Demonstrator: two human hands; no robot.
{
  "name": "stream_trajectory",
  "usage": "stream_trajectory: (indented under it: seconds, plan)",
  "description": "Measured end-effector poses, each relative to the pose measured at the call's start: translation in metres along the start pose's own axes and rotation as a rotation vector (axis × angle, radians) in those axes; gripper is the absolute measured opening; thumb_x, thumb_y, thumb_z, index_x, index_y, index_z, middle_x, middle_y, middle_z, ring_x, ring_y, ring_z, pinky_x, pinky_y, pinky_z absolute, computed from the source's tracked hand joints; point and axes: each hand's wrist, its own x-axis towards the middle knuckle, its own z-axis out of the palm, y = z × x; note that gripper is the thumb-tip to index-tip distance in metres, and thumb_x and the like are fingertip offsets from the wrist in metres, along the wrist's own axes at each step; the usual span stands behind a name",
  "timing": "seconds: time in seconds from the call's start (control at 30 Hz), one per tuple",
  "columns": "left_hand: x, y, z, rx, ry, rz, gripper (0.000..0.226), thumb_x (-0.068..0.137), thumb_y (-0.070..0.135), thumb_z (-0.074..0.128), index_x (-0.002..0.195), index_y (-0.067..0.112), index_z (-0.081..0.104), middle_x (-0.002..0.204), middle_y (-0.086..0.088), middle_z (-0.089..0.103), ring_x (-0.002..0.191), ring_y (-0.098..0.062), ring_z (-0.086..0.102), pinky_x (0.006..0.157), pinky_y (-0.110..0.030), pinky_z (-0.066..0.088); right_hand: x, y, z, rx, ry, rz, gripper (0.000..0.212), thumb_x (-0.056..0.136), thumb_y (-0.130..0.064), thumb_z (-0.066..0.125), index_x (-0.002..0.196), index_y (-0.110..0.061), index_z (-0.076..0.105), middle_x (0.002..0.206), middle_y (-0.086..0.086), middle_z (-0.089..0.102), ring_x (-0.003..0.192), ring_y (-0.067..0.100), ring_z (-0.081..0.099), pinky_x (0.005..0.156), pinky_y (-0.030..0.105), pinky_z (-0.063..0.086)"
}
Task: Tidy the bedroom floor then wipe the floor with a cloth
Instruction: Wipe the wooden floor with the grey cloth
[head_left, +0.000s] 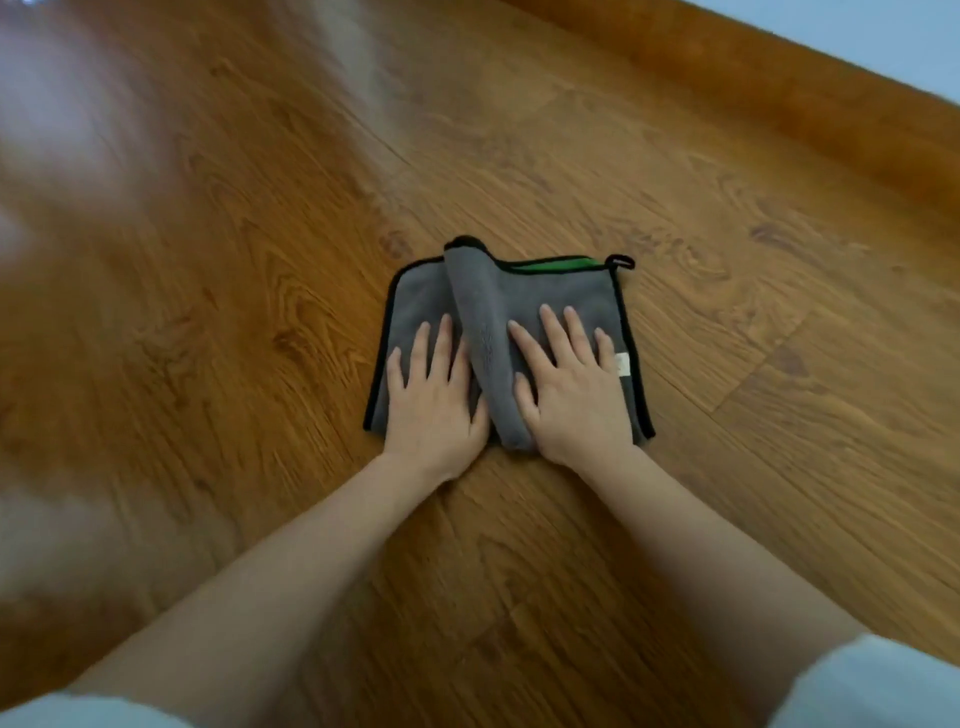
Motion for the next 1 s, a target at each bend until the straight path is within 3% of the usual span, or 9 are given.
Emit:
stream_trajectory:
  seconds: [0.1,0.23,0.47,1.0]
  plan:
    - [0.051,-0.003,-0.002,0.015,0.015,-0.011,0.076,0.086,0.055,0.004,0.150,0.017,0.014,0.158,-0.009,0.011,0.145,-0.028,0.006,0.114,-0.051,0.006,0.044,0.014,0.000,-0.032,0.009,0.037,0.054,0.097,-0.042,0.024,0.149,-0.028,0.022,0.157,0.008,0.017,0.145,0.027,0.008,0.116,0.048,0.004]
    - [0.107,-0.002,-0.003,-0.001,0.004,-0.074,0.065,0.096,0.050,0.018,0.151,0.018,0.005,0.159,-0.007,0.003,0.145,-0.027,-0.001,0.115,-0.051,0.001,0.099,0.033,-0.003,-0.056,0.024,0.057,0.054,0.097,-0.043,0.024,0.149,-0.028,0.019,0.158,0.007,0.014,0.145,0.027,0.006,0.116,0.048,0.004]
    - [0.165,-0.004,-0.011,-0.017,-0.051,-0.139,0.065,0.097,0.052,0.018,0.151,0.020,0.000,0.159,-0.006,-0.004,0.145,-0.026,-0.007,0.115,-0.049,-0.004,0.163,0.052,-0.008,-0.085,0.000,0.038,0.055,0.097,-0.045,0.021,0.150,-0.028,0.016,0.159,0.007,0.010,0.146,0.026,0.003,0.116,0.048,0.003]
    - [0.133,0.007,-0.006,-0.042,0.005,-0.197,0.065,0.097,0.051,0.019,0.151,0.018,0.001,0.159,-0.007,-0.002,0.145,-0.026,-0.005,0.115,-0.046,-0.004,0.137,0.055,-0.012,-0.096,-0.052,0.010,0.054,0.099,-0.045,0.017,0.150,-0.030,0.009,0.159,0.008,0.004,0.146,0.027,-0.002,0.116,0.048,-0.001]
